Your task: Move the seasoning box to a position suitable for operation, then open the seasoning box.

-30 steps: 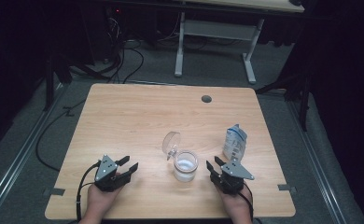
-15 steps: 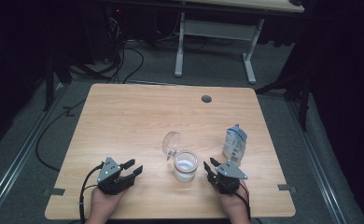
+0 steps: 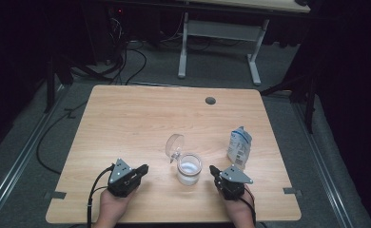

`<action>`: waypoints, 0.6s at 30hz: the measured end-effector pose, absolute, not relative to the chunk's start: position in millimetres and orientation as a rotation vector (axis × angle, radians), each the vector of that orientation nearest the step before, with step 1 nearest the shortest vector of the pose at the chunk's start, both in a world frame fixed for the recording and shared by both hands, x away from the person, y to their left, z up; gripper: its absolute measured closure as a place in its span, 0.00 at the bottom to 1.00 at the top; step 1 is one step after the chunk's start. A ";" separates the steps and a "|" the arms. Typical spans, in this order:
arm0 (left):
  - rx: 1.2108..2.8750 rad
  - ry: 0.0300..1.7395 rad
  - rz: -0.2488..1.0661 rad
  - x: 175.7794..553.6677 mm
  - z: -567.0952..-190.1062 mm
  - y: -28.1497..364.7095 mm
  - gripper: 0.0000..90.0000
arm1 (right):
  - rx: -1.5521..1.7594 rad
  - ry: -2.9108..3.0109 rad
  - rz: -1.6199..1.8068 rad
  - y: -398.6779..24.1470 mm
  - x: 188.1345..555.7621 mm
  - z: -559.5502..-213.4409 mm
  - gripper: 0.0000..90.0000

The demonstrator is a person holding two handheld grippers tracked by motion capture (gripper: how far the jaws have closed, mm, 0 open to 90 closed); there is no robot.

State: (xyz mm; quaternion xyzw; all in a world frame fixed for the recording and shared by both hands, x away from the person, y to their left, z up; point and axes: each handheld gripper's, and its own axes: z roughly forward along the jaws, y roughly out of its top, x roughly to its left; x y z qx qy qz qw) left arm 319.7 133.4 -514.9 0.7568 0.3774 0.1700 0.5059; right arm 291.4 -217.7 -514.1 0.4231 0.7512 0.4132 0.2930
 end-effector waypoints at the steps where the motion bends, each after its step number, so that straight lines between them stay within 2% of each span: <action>1: 1.825 0.908 0.412 320.9 -513.2 131.1 0.97 | 1.123 2.005 1.106 -217.4 290.6 -513.8 1.00; 18: 1.799 0.896 0.393 344.9 -487.5 99.0 1.00 | 1.064 2.063 1.131 -208.6 288.9 -515.8 1.00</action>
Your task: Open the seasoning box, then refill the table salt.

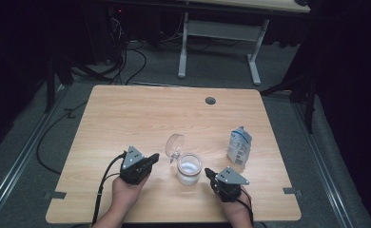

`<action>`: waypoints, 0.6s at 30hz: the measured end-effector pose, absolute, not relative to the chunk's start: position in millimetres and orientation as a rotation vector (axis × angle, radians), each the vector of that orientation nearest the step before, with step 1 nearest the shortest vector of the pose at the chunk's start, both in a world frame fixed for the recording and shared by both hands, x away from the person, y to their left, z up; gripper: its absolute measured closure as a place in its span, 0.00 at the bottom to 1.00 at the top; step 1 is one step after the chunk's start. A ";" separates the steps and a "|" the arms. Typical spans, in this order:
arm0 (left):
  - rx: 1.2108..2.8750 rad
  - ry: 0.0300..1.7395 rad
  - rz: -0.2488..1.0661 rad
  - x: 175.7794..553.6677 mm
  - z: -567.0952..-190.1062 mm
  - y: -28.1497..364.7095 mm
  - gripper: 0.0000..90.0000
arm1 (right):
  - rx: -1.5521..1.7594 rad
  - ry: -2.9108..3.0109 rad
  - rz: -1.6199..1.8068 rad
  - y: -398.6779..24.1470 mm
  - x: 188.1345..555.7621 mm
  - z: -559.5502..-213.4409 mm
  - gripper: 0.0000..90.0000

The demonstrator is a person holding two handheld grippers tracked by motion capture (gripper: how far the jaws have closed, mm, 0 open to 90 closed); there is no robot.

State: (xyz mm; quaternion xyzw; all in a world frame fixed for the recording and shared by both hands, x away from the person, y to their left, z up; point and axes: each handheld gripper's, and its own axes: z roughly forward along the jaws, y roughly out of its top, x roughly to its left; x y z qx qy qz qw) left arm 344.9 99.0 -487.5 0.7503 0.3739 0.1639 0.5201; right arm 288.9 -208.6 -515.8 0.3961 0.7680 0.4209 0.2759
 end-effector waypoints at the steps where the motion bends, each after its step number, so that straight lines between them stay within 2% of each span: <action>1: 1.798 0.892 0.394 345.9 -485.8 96.5 1.00 | 1.063 2.065 1.131 -207.8 288.8 -516.1 1.00; 18: 1.761 0.833 0.377 344.9 -471.2 76.8 1.00 | 1.034 2.087 1.128 -199.5 287.0 -516.6 1.00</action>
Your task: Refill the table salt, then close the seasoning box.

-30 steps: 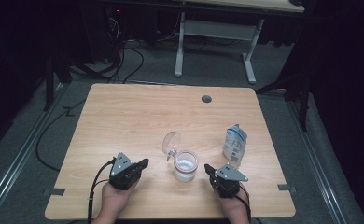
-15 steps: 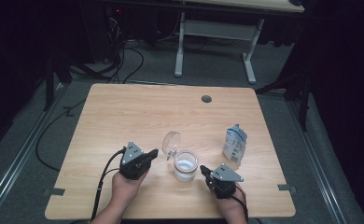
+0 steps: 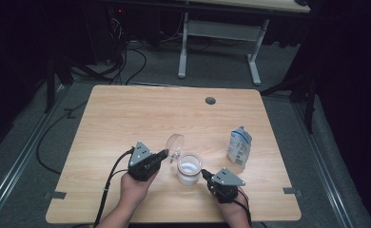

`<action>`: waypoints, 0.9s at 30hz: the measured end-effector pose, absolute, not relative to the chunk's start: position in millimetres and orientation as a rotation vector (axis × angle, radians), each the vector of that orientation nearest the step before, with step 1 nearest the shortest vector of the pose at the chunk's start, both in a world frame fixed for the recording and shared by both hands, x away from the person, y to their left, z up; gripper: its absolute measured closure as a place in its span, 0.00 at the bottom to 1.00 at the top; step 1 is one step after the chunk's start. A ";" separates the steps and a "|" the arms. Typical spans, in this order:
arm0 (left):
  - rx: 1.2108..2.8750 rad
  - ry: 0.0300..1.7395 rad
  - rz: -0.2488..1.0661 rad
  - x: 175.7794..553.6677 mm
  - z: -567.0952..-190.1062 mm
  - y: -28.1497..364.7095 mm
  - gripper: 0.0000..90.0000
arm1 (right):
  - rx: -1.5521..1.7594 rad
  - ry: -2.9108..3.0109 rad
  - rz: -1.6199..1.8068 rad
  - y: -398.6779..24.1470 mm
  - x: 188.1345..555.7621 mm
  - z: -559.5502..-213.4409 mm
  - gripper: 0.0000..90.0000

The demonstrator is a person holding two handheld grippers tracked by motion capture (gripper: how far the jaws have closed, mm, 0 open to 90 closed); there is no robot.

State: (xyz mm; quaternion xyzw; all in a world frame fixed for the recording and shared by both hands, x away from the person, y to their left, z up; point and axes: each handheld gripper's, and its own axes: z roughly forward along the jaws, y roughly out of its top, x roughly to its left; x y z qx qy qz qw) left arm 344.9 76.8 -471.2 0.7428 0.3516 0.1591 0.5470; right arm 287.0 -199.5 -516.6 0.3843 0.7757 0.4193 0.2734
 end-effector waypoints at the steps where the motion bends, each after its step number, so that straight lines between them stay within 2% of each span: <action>1: 1.760 0.830 0.377 344.5 -471.0 75.6 1.00 | 1.034 2.087 1.128 -199.5 287.0 -516.5 1.00; 17: 1.769 0.803 0.353 340.8 -473.0 64.1 1.00 | 1.036 2.084 1.127 -199.2 286.8 -516.7 1.00; 27: 1.787 0.825 0.383 339.3 -479.8 79.8 0.98 | 1.034 2.086 1.125 -199.7 287.1 -516.3 1.00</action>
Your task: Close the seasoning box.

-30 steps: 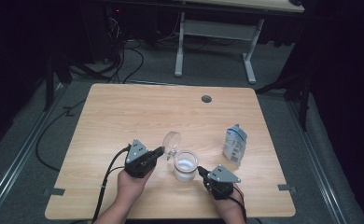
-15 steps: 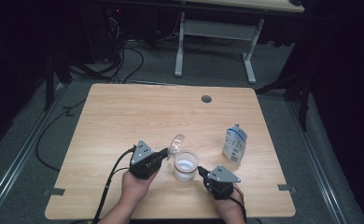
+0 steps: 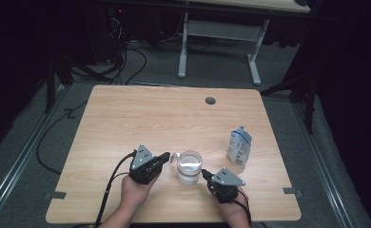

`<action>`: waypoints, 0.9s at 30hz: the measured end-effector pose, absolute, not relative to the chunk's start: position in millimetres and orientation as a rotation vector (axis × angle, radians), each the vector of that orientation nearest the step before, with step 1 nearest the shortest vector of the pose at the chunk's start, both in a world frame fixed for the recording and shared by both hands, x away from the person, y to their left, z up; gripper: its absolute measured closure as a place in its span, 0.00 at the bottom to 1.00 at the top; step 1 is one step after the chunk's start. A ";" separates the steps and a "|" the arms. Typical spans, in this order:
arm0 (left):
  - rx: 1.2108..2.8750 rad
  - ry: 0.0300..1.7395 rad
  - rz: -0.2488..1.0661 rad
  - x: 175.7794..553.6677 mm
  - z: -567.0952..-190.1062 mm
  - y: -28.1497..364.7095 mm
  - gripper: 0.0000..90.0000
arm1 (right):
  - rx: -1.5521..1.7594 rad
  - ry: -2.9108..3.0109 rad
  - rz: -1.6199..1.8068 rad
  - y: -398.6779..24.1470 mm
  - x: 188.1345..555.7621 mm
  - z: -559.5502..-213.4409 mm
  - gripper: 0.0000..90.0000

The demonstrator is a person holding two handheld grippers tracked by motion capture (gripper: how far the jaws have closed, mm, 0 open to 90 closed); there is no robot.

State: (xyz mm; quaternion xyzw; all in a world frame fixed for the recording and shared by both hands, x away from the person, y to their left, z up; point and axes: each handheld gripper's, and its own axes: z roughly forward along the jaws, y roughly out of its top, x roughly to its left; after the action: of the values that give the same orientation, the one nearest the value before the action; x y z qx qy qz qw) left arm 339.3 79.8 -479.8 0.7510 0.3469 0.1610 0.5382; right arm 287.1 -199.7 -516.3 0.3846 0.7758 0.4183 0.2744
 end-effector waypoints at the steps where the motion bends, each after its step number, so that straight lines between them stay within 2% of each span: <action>1: 1.795 0.832 0.392 339.1 -482.6 85.0 0.98 | 1.039 2.084 1.129 -200.1 287.3 -515.8 1.00; 17: 1.888 1.003 0.513 332.7 -522.3 172.3 0.93 | 1.056 2.035 1.156 -205.7 299.4 -505.2 1.00; 25: 1.857 1.119 0.524 321.5 -527.8 202.3 0.72 | 1.056 2.032 1.147 -203.2 305.6 -503.7 1.00; 27: 1.843 1.117 0.529 320.5 -528.1 203.9 0.71 | 1.049 2.036 1.150 -202.7 305.9 -503.5 1.00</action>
State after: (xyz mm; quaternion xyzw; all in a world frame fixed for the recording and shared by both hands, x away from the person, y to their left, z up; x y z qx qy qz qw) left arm 320.5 203.9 -528.1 0.7437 0.4507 0.2134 0.4452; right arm 305.9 -202.7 -503.5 0.3922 0.7613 0.4302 0.2855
